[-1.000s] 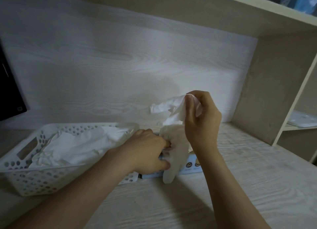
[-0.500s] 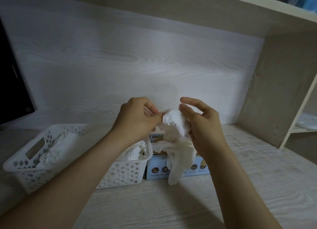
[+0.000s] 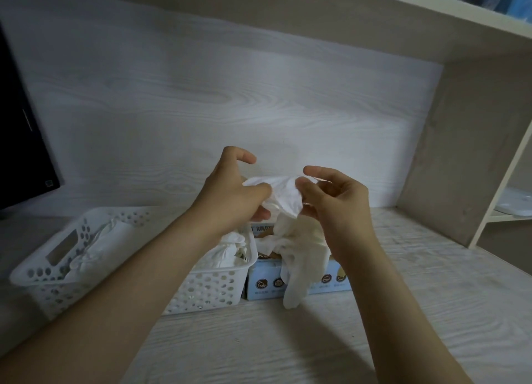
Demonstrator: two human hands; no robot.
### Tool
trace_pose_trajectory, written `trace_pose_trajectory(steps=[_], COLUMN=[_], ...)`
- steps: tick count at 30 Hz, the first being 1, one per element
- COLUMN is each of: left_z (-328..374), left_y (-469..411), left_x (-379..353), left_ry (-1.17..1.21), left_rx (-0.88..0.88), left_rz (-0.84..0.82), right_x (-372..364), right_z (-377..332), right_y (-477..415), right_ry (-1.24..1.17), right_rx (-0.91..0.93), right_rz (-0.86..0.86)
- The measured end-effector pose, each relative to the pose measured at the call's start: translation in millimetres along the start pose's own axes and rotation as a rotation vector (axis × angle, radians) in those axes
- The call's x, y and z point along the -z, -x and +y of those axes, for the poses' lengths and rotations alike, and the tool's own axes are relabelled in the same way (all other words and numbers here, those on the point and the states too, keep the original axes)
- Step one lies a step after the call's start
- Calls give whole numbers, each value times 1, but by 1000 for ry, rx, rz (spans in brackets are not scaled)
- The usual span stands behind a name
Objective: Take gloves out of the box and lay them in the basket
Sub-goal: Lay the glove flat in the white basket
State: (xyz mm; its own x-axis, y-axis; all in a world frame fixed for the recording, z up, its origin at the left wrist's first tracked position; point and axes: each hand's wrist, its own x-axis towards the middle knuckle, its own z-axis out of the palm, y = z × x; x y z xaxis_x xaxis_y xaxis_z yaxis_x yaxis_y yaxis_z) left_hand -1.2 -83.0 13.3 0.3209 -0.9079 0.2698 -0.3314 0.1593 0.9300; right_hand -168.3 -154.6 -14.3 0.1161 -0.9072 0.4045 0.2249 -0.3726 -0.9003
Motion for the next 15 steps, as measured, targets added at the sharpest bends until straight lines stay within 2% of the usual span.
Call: trace_pose_trajectory(steps=[5,7,9,12,15], left_z=[2,5,9,11,10], left_y=[-5,-5,-5,-5,-4], left_x=[3,5,8,13,16], left_ry=[384,498,599,622,419], left_rx=[42,65,94,100,-30], left_rz=[38,18,-4,-58,-148], right_x=[1,0,-3,-7,-8], right_z=[-5,-5,-3,-1,-1], right_y=[1,2,4,5,3], right_ry=[-90,-13,167,194,149], right_rx=[-115,-57,86,195,199], right_rz=[-198,-278,-283,-207,-117])
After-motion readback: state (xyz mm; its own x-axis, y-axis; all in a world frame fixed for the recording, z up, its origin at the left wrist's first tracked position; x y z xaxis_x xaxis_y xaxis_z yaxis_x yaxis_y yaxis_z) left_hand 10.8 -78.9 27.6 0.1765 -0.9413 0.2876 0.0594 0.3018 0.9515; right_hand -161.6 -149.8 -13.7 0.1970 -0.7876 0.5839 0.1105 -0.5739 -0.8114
